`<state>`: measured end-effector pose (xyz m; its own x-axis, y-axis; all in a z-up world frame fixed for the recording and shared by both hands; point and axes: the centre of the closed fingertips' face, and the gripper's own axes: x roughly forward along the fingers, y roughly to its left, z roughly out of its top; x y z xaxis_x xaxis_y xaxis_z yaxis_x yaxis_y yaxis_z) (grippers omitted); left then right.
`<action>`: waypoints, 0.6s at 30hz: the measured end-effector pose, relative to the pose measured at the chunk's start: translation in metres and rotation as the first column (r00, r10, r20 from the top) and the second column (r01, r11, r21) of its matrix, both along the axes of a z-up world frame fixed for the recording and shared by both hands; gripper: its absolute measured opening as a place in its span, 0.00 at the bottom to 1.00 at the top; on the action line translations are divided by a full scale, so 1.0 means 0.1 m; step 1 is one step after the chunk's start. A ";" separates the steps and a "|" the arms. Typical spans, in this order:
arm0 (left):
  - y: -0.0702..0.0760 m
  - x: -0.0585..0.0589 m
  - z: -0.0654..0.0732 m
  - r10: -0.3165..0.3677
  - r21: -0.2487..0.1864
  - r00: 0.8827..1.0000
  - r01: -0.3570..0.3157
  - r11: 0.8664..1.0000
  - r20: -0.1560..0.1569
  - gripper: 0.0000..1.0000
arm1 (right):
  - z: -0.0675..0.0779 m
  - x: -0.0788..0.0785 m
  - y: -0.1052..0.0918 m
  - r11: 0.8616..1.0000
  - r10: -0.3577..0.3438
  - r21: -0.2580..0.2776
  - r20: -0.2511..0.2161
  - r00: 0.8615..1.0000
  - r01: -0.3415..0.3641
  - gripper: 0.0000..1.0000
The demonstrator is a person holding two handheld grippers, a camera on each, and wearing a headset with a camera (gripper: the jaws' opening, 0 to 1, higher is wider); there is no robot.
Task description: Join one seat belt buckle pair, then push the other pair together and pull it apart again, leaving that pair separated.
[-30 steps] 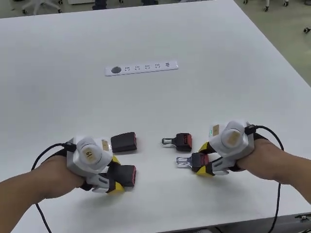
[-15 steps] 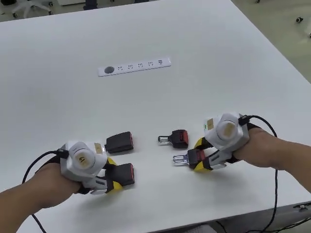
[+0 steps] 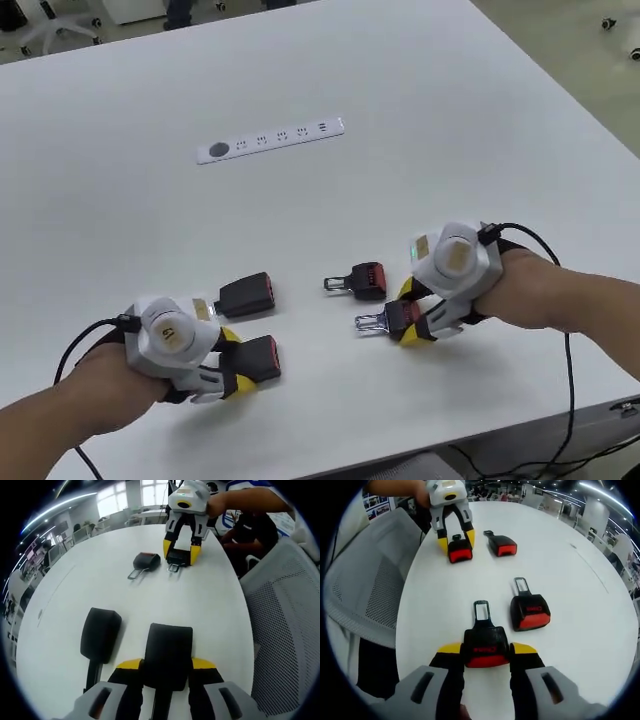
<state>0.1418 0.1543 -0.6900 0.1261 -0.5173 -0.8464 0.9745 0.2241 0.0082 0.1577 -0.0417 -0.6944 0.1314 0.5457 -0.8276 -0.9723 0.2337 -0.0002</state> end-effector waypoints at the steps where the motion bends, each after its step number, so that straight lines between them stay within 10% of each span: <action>1: -0.01 0.00 0.01 -0.001 0.003 1.000 0.001 1.000 -0.001 0.35 | 0.00 0.00 0.00 1.000 -0.003 0.000 0.003 1.000 0.003 0.34; 18: -0.01 0.00 0.00 -0.003 -0.010 1.000 0.003 1.000 0.000 0.35 | 0.02 -0.09 0.65 0.999 0.017 0.035 0.030 0.999 -0.018 0.34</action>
